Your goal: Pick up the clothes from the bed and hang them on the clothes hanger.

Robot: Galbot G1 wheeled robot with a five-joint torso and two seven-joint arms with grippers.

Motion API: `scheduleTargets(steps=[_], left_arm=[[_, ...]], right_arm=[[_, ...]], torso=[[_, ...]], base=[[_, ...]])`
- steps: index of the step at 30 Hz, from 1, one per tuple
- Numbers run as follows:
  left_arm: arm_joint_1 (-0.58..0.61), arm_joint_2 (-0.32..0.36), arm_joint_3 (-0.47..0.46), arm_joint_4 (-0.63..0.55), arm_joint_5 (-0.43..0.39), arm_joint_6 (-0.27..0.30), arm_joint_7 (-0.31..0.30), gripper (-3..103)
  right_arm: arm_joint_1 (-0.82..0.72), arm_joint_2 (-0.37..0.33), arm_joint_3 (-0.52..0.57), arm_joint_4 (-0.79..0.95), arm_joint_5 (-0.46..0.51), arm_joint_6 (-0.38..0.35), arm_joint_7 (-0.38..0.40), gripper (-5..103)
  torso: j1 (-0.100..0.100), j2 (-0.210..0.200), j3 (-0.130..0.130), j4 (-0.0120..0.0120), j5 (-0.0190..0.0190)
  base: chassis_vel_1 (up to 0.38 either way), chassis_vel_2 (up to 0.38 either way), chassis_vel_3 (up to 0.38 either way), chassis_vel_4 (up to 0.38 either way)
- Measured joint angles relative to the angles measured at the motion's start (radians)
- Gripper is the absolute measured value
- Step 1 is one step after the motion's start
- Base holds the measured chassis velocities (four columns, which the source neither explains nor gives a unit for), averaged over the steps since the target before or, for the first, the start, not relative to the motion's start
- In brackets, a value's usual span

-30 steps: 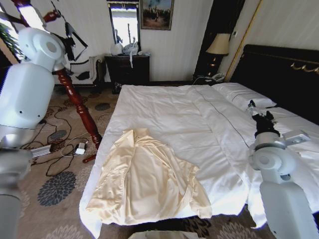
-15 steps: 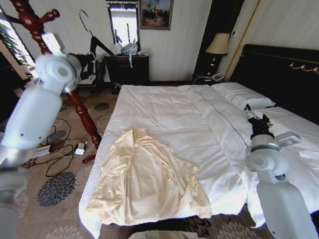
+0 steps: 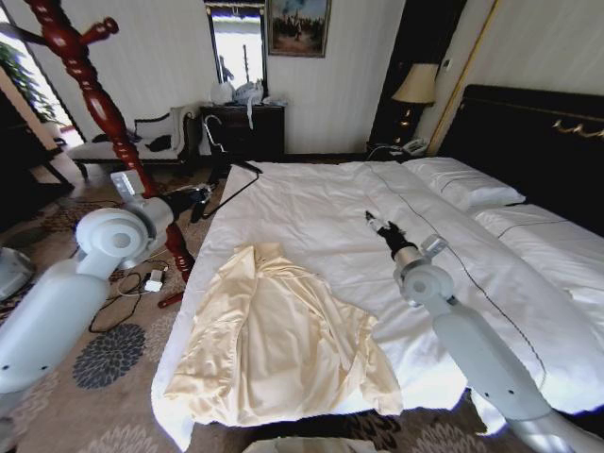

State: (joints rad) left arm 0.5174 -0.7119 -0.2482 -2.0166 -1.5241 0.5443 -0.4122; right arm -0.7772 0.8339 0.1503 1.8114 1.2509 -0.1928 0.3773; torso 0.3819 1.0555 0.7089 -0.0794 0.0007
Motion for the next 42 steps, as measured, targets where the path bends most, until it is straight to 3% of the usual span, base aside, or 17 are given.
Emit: scheduleTargets(steps=[3, 6, 10, 12, 13, 16, 19, 23, 30, 32, 33, 35, 40, 42], left_arm=[[0.057, -0.018, -0.017, -0.030, 0.029, 0.008, -0.008, 16], [0.153, -0.036, -0.079, -0.092, 0.048, 0.012, -0.016, 16], [0.202, -0.061, -0.122, -0.145, 0.058, 0.013, -0.022, 16], [0.214, -0.079, -0.147, -0.175, 0.058, 0.014, -0.029, 16], [0.214, -0.079, -0.147, -0.175, 0.058, 0.014, -0.029, 16], [0.213, -0.084, -0.179, -0.201, 0.045, 0.014, -0.039, 16], [0.214, -0.073, -0.195, -0.216, 0.032, 0.015, -0.045, 16], [0.221, -0.051, -0.229, -0.245, 0.008, 0.018, -0.051, 16], [0.236, -0.034, -0.271, -0.276, -0.022, 0.027, -0.066, 16], [0.245, -0.030, -0.281, -0.284, -0.024, 0.028, -0.068, 16], [0.258, -0.026, -0.294, -0.294, -0.026, 0.029, -0.070, 16], [0.263, -0.025, -0.298, -0.298, -0.026, 0.029, -0.071, 16], [0.289, -0.015, -0.321, -0.311, -0.028, 0.030, -0.076, 16], [0.291, -0.015, -0.324, -0.313, -0.029, 0.030, -0.076, 16]], right_arm=[[0.033, -0.008, -0.089, -0.001, 0.022, -0.045, 0.040, 100], [0.096, 0.006, -0.222, -0.004, 0.020, -0.093, 0.079, 100], [0.155, 0.023, -0.343, -0.016, -0.025, -0.106, 0.073, 100], [0.204, 0.039, -0.441, -0.046, -0.113, -0.106, 0.036, 100], [0.204, 0.039, -0.441, -0.046, -0.113, -0.106, 0.036, 100], [0.274, 0.057, -0.573, -0.113, -0.294, -0.093, -0.051, 100], [0.312, 0.067, -0.636, -0.150, -0.356, -0.094, -0.105, 100], [0.373, 0.081, -0.719, -0.193, -0.360, -0.129, -0.145, 100], [0.423, 0.119, -0.738, -0.278, -0.327, -0.149, -0.218, 103], [0.435, 0.138, -0.734, -0.307, -0.314, -0.155, -0.218, 99], [0.449, 0.160, -0.731, -0.345, -0.313, -0.159, -0.220, 89], [0.454, 0.167, -0.730, -0.358, -0.313, -0.163, -0.221, 89], [0.452, 0.175, -0.726, -0.375, -0.280, -0.216, -0.173, 62], [0.449, 0.173, -0.726, -0.371, -0.273, -0.222, -0.164, 62]], torso=[[0.000, 0.000, 0.000, 0.0002, -0.0006], [0.000, 0.000, 0.000, 0.0026, -0.0013], [0.000, 0.000, 0.000, 0.0023, -0.0009], [0.000, 0.000, 0.000, 0.0010, -0.0008], [0.000, 0.000, 0.000, 0.0010, -0.0008], [0.000, 0.000, 0.000, 0.0017, -0.0009], [0.000, 0.000, 0.000, 0.0016, -0.0008], [0.000, 0.000, 0.000, 0.0016, -0.0008], [0.000, 0.000, 0.000, 0.0015, -0.0008], [0.000, 0.000, 0.000, 0.0013, -0.0008], [0.000, 0.000, 0.000, 0.0017, -0.0008], [0.000, 0.000, 0.000, 0.0020, -0.0009], [0.000, 0.000, 0.000, 0.0015, -0.0009], [0.000, 0.000, 0.000, 0.0014, -0.0008]], base=[[0.000, 0.000, 0.000, 0.000], [0.000, 0.000, 0.000, 0.000], [0.000, 0.000, 0.000, 0.000], [0.000, 0.000, 0.000, 0.000], [0.000, 0.000, 0.000, 0.000], [0.000, 0.000, 0.000, 0.000], [0.000, 0.000, 0.000, 0.000], [0.000, 0.000, 0.000, 0.000], [0.000, 0.000, 0.000, 0.000], [0.000, 0.000, 0.000, 0.000], [0.000, 0.000, 0.000, 0.000], [0.000, 0.000, 0.000, 0.000], [0.000, 0.000, 0.000, 0.000], [0.000, 0.000, 0.000, 0.000]])
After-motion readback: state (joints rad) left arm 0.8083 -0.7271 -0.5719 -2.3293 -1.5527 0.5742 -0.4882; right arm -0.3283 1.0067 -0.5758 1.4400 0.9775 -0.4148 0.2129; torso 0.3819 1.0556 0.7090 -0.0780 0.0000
